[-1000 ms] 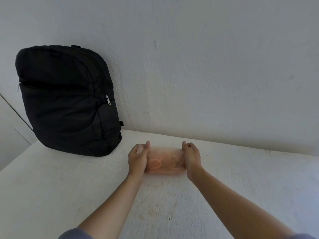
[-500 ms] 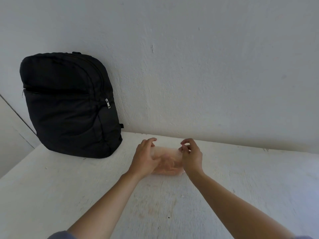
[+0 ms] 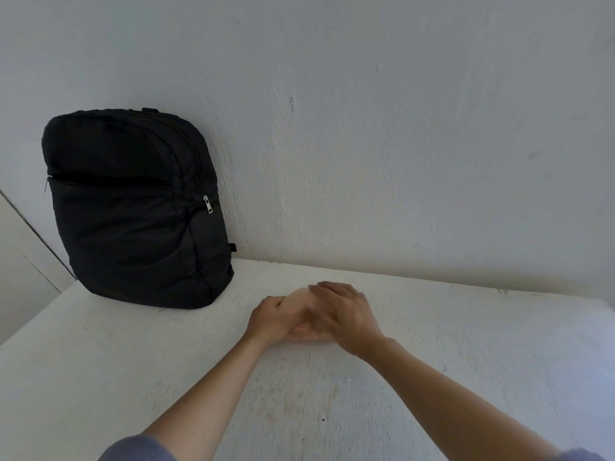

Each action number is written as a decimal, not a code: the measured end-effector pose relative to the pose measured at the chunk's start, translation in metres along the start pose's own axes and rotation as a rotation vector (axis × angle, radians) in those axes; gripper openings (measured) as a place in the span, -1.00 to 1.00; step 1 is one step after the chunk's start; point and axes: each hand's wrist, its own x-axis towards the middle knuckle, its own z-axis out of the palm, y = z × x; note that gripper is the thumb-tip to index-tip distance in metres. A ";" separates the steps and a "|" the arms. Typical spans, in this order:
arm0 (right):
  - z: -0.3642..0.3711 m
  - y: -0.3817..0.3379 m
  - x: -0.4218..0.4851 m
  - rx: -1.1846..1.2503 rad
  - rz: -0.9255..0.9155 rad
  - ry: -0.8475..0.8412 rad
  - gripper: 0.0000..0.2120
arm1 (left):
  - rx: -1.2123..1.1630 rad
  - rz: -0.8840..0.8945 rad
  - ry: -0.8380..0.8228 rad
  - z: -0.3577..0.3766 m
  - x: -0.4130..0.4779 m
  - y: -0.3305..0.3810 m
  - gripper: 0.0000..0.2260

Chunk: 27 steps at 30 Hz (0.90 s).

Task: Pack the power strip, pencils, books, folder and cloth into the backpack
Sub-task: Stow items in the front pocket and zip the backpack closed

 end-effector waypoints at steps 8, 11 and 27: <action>0.004 0.012 0.001 0.518 0.395 -0.136 -0.18 | -0.286 0.122 -0.006 0.007 -0.014 -0.015 -0.44; 0.000 -0.001 0.005 0.742 0.419 -0.026 -0.38 | -0.361 0.089 0.060 0.007 -0.016 -0.002 -0.69; -0.053 -0.231 0.128 0.822 -0.066 0.069 -0.20 | -0.492 0.467 0.417 -0.266 -0.040 0.094 -0.78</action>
